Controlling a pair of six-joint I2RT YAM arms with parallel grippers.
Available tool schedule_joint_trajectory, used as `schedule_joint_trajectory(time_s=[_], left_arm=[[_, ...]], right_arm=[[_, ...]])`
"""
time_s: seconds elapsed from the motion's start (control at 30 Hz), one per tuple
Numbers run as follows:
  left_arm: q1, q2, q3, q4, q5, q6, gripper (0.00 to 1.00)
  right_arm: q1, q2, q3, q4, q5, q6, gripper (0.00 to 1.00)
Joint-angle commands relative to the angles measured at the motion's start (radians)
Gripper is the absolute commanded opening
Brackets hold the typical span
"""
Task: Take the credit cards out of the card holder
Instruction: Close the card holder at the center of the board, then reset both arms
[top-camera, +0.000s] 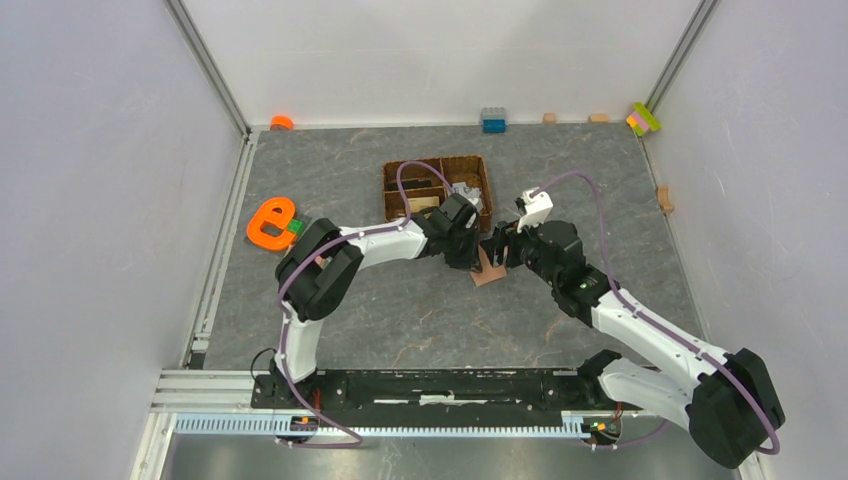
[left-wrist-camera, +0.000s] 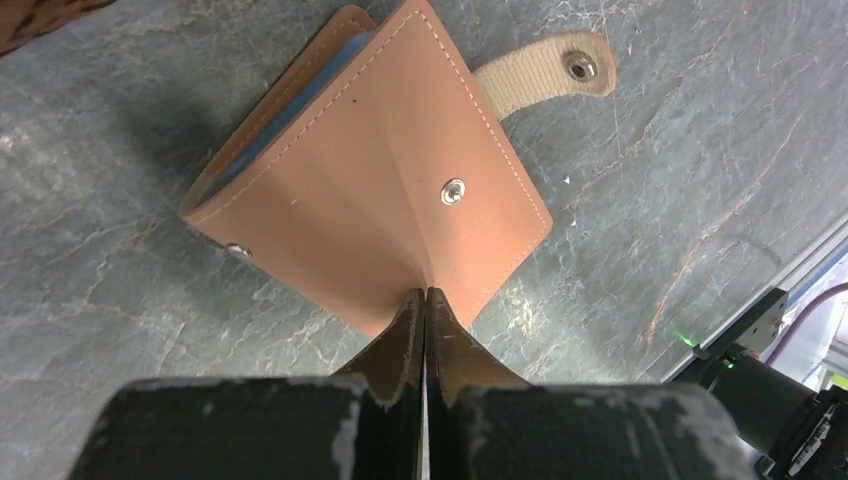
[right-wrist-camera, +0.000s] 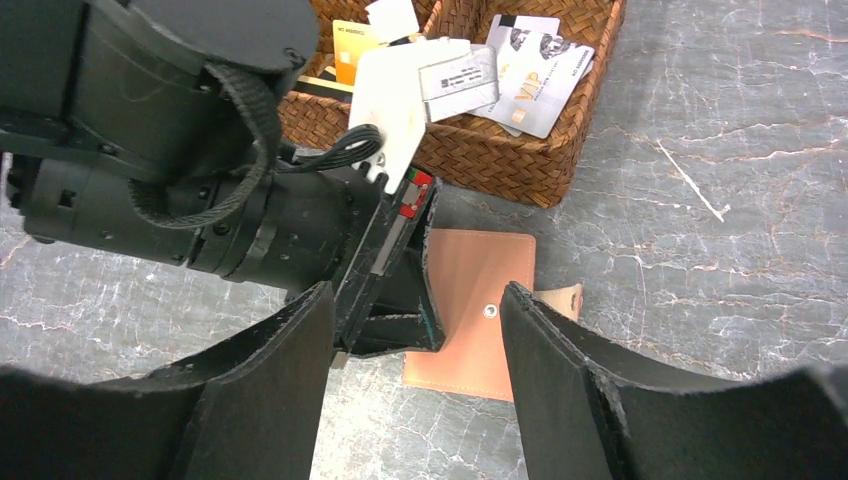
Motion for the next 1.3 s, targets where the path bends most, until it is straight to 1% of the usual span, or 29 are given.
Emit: schedule_joint_trajectory(time_s=[0.0, 0.17, 0.2, 0.23, 0.33, 0.37, 0.4, 0.43, 0.47, 0.53, 0.63, 0.73, 0.77, 0.83, 0.93, 1.03, 1.17, 1.23, 1.27], left_arm=[[-0.007, -0.118, -0.049, -0.033, -0.060, 0.060, 0.02], [-0.007, -0.355, -0.168, 0.036, -0.188, 0.082, 0.02], [-0.007, -0.397, -0.185, 0.037, -0.221, 0.095, 0.05], [-0.007, -0.449, -0.211, 0.044, -0.289, 0.111, 0.09], [-0.007, -0.593, -0.307, 0.105, -0.441, 0.179, 0.29], [-0.007, -0.644, -0.353, 0.147, -0.486, 0.213, 0.38], [-0.007, -0.698, -0.406, 0.199, -0.521, 0.247, 0.74], [-0.007, -0.741, -0.454, 0.259, -0.553, 0.276, 0.99], [-0.007, -0.795, -0.513, 0.337, -0.568, 0.311, 1.00], [-0.007, -0.875, -0.608, 0.451, -0.589, 0.382, 1.00], [-0.007, -0.963, -0.700, 0.546, -0.658, 0.465, 1.00], [-0.007, -1.020, -0.763, 0.606, -0.793, 0.565, 1.00], [-0.007, -1.030, -0.780, 0.625, -0.815, 0.603, 1.00], [-0.006, -1.029, -0.798, 0.647, -0.841, 0.641, 1.00], [-0.005, -1.000, -0.792, 0.650, -0.890, 0.658, 1.00], [-0.001, -0.980, -0.793, 0.660, -0.918, 0.690, 1.00], [0.000, -0.969, -0.791, 0.663, -0.912, 0.692, 1.00], [0.000, -0.978, -0.784, 0.642, -0.897, 0.687, 1.00], [0.000, -0.986, -0.785, 0.640, -0.887, 0.683, 1.00]], right_arm=[[0.003, -0.036, -0.008, 0.048, 0.034, 0.008, 0.66], [0.002, -0.094, -0.053, 0.094, 0.086, 0.001, 0.68], [0.002, -0.114, -0.069, 0.113, 0.103, -0.017, 0.69], [0.002, -0.136, -0.097, 0.148, 0.123, -0.047, 0.70], [0.002, -0.213, -0.213, 0.293, 0.215, -0.090, 0.73], [0.002, -0.239, -0.267, 0.361, 0.257, -0.081, 0.74], [0.002, -0.261, -0.309, 0.432, 0.292, -0.076, 0.75], [0.002, -0.282, -0.367, 0.497, 0.311, -0.083, 0.76], [0.002, -0.296, -0.417, 0.571, 0.322, -0.100, 0.77], [0.002, -0.316, -0.470, 0.658, 0.321, -0.136, 0.78], [0.002, -0.323, -0.455, 0.629, 0.372, -0.207, 0.80], [0.002, -0.314, -0.447, 0.620, 0.436, -0.305, 0.82], [0.002, -0.314, -0.452, 0.631, 0.462, -0.345, 0.82], [0.001, -0.315, -0.473, 0.682, 0.504, -0.447, 0.84], [-0.034, -0.297, -0.490, 0.725, 0.556, -0.517, 0.86], [-0.122, -0.252, -0.500, 0.747, 0.607, -0.493, 0.87], [-0.253, -0.147, -0.542, 0.810, 0.564, -0.450, 0.87], [-0.278, -0.078, -0.547, 0.821, 0.546, -0.474, 0.86], [-0.283, -0.035, -0.554, 0.863, 0.557, -0.494, 0.85]])
